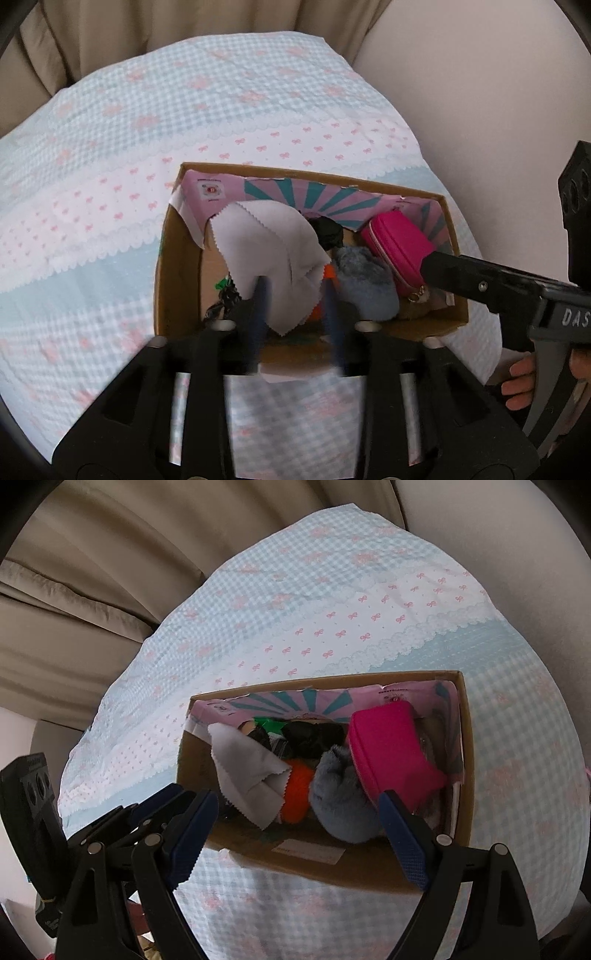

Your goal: Organize soft objects

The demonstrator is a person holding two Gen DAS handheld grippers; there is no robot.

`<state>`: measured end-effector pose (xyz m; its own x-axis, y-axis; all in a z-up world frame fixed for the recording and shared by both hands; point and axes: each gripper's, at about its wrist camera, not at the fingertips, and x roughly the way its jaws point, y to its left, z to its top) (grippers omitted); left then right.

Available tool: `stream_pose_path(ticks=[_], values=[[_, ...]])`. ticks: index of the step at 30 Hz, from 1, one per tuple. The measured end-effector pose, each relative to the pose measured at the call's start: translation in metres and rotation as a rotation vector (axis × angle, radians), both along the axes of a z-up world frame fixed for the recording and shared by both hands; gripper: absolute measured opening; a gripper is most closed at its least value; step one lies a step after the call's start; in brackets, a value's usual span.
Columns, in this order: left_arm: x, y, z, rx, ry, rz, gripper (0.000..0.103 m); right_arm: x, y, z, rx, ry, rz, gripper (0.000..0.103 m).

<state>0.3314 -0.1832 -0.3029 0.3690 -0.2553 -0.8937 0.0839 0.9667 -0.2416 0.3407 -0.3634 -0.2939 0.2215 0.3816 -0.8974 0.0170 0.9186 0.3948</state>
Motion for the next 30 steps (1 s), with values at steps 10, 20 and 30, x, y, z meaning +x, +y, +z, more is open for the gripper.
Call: stream_pose_path(ticks=[10,20,30], values=[[-0.026,0.005,-0.013,-0.063,0.025,-0.017,0.103,-0.029,0.017,0.024,-0.023,-0.038,-0.028,0.086],[-0.051,0.026,0.059,0.005,-0.14,-0.018,0.103,-0.054,0.047,0.115,-0.105,-0.172,-0.028,0.086],[-0.09,0.08,0.167,-0.022,-0.355,0.047,0.103,-0.106,0.076,0.24,-0.272,-0.406,-0.067,0.086]])
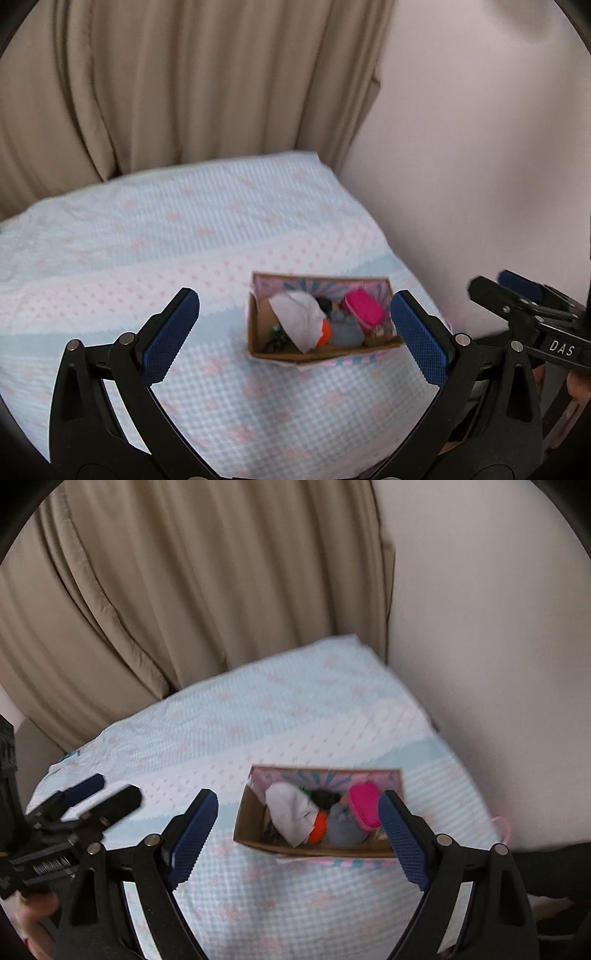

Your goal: Organize soft objects

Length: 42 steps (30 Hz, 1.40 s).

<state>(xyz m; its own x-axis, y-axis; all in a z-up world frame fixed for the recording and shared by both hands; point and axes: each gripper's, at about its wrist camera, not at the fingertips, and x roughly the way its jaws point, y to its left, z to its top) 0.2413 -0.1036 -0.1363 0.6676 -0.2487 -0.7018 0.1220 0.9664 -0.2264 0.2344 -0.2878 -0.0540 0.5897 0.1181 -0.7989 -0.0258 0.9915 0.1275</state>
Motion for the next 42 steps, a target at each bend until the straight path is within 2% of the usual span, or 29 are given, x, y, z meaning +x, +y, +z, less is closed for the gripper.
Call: stream_pose_path(ticks=[3,9,13,16,21,32,42], values=[[-0.013,0.012,0.025,0.004,-0.064,0.006,0.103,-0.019,0.007,0.027,-0.047,-0.068,-0.015,0.086],[-0.041,0.02,0.055,0.044,-0.192,0.001,0.103,-0.056,0.018,0.067,-0.096,-0.185,-0.067,0.086],[-0.065,0.021,0.077,0.063,-0.262,-0.015,0.103,-0.075,0.024,0.079,-0.126,-0.239,-0.088,0.086],[-0.085,0.023,0.087,0.089,-0.336,0.016,0.103,-0.089,0.026,0.087,-0.133,-0.286,-0.108,0.086],[-0.105,0.026,0.099,0.102,-0.399,0.025,0.103,-0.106,0.031,0.096,-0.157,-0.358,-0.122,0.086],[-0.127,0.027,0.113,0.108,-0.457,0.028,0.103,-0.118,0.035,0.102,-0.164,-0.406,-0.146,0.086],[-0.13,0.029,0.119,0.083,-0.462,0.036,0.103,-0.117,0.038,0.103,-0.173,-0.421,-0.156,0.086]])
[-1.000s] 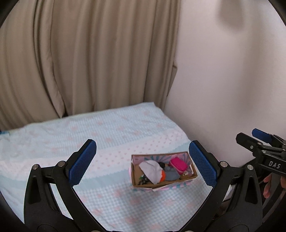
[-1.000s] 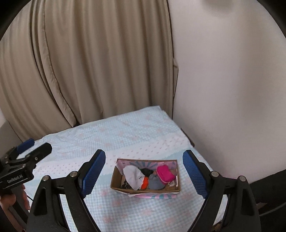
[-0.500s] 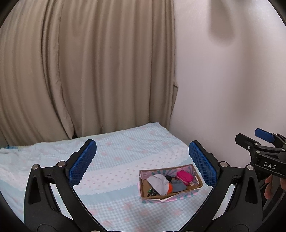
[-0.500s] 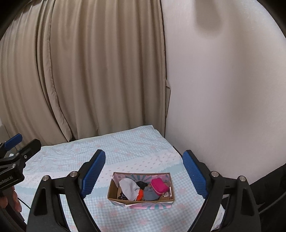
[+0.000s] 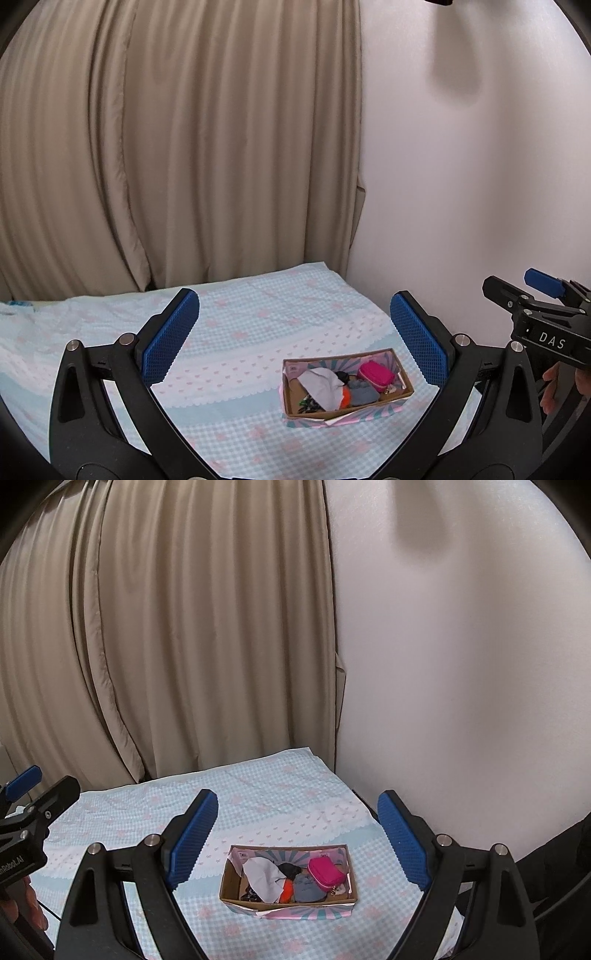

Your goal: Organize soft objects

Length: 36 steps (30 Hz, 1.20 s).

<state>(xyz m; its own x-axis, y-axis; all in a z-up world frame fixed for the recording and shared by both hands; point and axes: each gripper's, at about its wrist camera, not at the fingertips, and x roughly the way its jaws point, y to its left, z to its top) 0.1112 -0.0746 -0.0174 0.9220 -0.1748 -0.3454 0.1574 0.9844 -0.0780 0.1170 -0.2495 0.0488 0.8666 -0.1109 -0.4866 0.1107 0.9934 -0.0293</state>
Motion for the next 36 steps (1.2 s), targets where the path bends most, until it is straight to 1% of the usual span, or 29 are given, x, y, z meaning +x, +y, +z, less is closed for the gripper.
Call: stream_pose_path(ticks=[14,24,31,36], values=[[0.005,-0.006,0.0,0.025,-0.01,0.007,0.103,0.009,0.0,-0.006,0.0,-0.001,-0.019,0.086],[0.007,-0.016,0.004,0.05,-0.024,0.0,0.103,0.007,0.002,-0.003,-0.007,-0.01,-0.031,0.086],[0.01,-0.019,0.007,0.046,-0.034,-0.002,0.103,0.008,0.0,-0.002,-0.009,-0.017,-0.042,0.086],[0.011,-0.023,0.007,0.061,-0.038,-0.001,0.103,0.011,-0.002,-0.002,-0.009,-0.014,-0.046,0.086]])
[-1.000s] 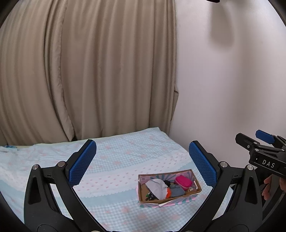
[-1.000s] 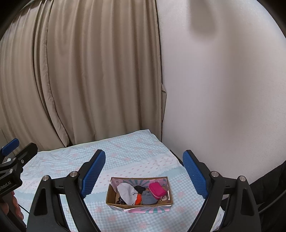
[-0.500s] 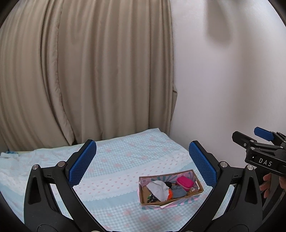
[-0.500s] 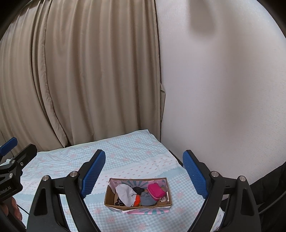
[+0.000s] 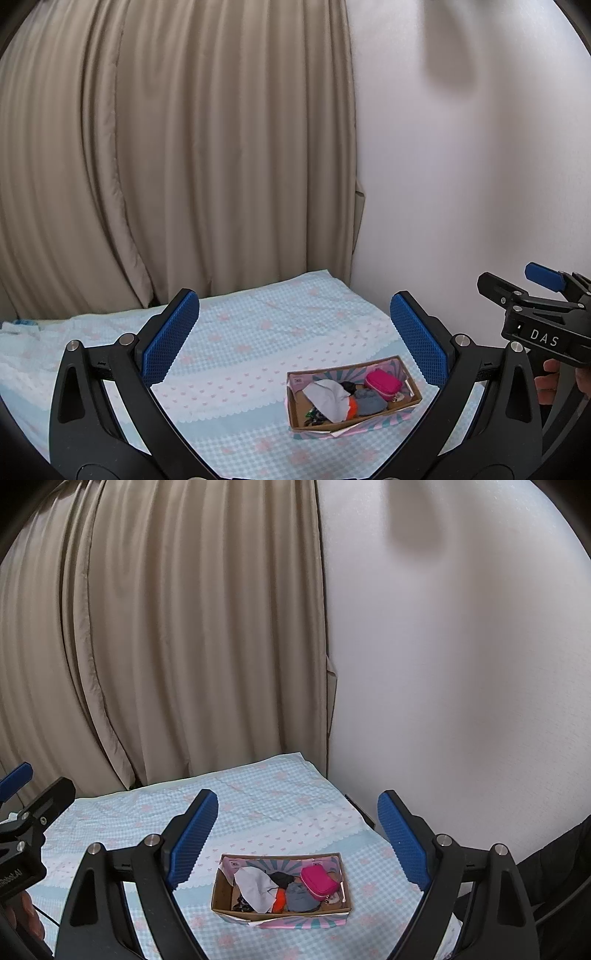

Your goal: Organize soft objects

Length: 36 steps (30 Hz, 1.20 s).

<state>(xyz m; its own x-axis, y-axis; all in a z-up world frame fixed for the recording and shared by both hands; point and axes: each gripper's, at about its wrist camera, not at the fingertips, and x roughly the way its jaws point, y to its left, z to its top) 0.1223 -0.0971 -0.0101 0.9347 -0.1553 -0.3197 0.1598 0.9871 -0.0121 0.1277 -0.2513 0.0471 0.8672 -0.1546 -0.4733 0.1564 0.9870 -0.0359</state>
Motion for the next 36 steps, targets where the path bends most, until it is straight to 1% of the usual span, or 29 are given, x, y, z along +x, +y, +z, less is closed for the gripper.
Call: stream_pose_path(ticks=[11,18,23,28,30,36], values=[[0.0,-0.005,0.001,0.02,-0.015,0.0,0.103,0.001,-0.001,0.0,0.002,-0.002,-0.004,0.086],[0.002,-0.006,0.002,0.019,-0.016,-0.001,0.103,0.006,0.001,0.001,0.001,-0.004,0.001,0.086],[0.003,-0.012,0.003,0.05,-0.023,0.024,0.103,0.007,0.001,0.001,0.006,-0.007,0.0,0.086],[0.0,-0.019,0.004,0.073,-0.041,0.02,0.103,0.007,0.0,0.001,0.001,-0.011,-0.004,0.086],[-0.001,-0.018,0.004,0.068,-0.038,0.021,0.103,0.008,0.0,0.001,0.002,-0.012,-0.007,0.086],[-0.001,-0.016,0.004,0.011,-0.016,0.017,0.103,0.009,0.002,-0.001,0.004,-0.008,-0.009,0.086]])
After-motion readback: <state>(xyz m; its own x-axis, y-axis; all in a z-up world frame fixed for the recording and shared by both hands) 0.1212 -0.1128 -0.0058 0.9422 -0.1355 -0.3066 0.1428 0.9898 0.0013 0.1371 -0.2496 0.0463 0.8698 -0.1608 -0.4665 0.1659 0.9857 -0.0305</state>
